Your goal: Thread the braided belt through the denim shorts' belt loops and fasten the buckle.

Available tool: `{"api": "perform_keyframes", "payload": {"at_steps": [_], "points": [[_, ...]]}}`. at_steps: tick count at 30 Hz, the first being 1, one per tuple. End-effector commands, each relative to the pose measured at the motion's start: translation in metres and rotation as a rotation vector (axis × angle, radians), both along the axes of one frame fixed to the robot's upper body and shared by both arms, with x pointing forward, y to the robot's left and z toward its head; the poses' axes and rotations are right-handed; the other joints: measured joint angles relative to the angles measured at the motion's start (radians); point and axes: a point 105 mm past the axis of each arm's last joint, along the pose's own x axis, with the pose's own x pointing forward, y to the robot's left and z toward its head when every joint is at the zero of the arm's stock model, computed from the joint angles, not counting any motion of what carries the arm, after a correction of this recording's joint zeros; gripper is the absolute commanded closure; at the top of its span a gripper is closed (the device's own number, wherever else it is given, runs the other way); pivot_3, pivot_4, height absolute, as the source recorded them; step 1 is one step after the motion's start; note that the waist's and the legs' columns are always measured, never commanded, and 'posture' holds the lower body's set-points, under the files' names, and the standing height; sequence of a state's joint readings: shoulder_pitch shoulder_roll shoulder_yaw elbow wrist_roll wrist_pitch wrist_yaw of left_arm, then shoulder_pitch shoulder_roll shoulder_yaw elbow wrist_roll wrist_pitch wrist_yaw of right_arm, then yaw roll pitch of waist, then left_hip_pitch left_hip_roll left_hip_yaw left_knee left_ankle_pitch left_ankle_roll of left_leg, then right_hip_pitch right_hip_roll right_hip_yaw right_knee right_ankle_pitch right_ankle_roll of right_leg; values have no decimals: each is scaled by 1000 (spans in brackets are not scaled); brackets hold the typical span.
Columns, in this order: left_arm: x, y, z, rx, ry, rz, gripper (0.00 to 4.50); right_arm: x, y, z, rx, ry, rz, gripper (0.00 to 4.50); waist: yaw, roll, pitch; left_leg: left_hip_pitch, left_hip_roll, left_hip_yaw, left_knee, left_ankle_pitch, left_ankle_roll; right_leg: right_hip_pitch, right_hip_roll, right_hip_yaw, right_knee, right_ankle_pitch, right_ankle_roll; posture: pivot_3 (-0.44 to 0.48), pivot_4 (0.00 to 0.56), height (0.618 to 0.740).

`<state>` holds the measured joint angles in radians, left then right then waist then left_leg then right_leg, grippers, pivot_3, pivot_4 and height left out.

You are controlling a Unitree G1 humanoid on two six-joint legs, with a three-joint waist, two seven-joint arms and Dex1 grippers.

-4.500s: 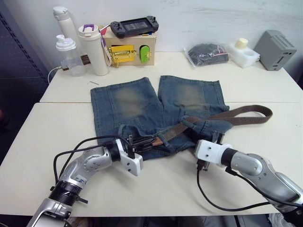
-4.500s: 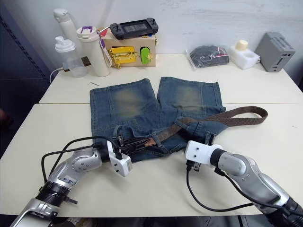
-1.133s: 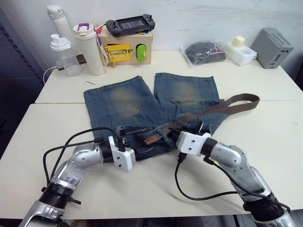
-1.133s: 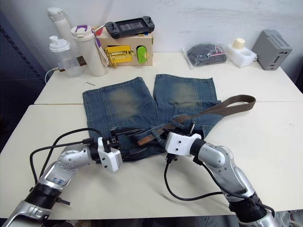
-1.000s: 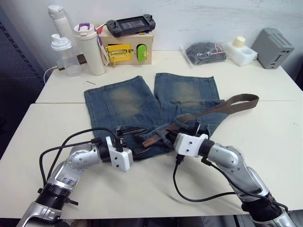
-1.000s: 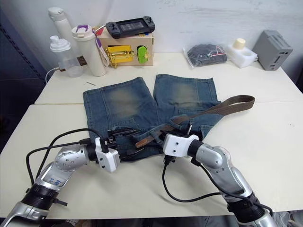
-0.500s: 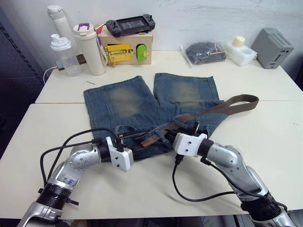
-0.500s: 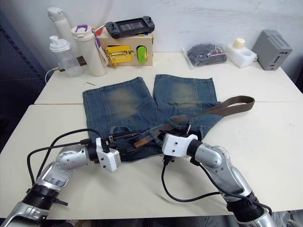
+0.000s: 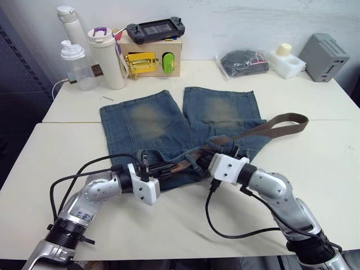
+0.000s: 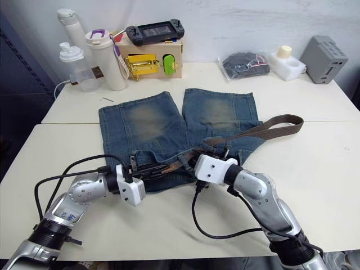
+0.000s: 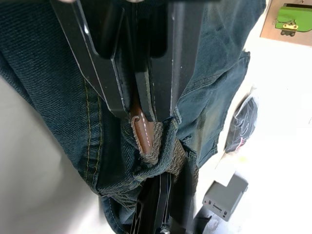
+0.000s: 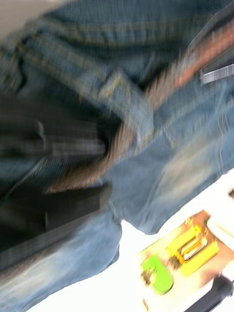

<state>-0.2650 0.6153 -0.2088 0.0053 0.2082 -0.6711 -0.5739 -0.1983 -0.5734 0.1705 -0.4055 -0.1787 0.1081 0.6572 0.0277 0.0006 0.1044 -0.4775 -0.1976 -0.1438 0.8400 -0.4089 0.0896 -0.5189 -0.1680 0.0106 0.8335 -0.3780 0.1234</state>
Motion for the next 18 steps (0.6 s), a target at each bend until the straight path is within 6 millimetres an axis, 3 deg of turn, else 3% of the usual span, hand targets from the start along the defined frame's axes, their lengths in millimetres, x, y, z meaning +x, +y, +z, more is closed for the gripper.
{"api": "perform_keyframes", "payload": {"at_steps": [1, 2, 7, 12, 18], "points": [[0, -5, 5, -11, -24, -10, 4419, -7, -31, 18, -114, -97, 4, 1470, 4, 0, 0, 0, 0, -1, 0, 0, 0, -1, 0, 0, -1, 0, 0, 0, 150, 646], [0, -6, 5, -14, -26, -13, 4419, -10, -38, 14, -164, -100, 19, 1037, 3, 0, 0, 0, -1, -2, 1, 0, 0, -2, 0, 0, -1, 0, 0, 0, 150, 646], [3, -11, 7, -25, -30, -22, 4419, -10, -61, 4, -240, -102, 7, 1037, -3, 0, 1, 0, 2, -1, 1, 0, 0, 3, -5, 1, -2, 0, 0, 0, 150, 646], [3, -13, 8, -27, -37, -30, 4419, 4, -75, 7, -33, -30, -148, 1037, -1, 0, 1, 0, 2, -1, 0, 0, 0, 3, -7, 0, -2, 0, 0, 0, 150, 646], [5, -13, 8, -28, -39, -29, 4419, -10, -84, 1, -187, -75, -80, 1037, 5, 0, 1, 0, 1, -2, 1, 0, 0, 3, -2, 0, -3, 0, 0, 0, 150, 646]]}}
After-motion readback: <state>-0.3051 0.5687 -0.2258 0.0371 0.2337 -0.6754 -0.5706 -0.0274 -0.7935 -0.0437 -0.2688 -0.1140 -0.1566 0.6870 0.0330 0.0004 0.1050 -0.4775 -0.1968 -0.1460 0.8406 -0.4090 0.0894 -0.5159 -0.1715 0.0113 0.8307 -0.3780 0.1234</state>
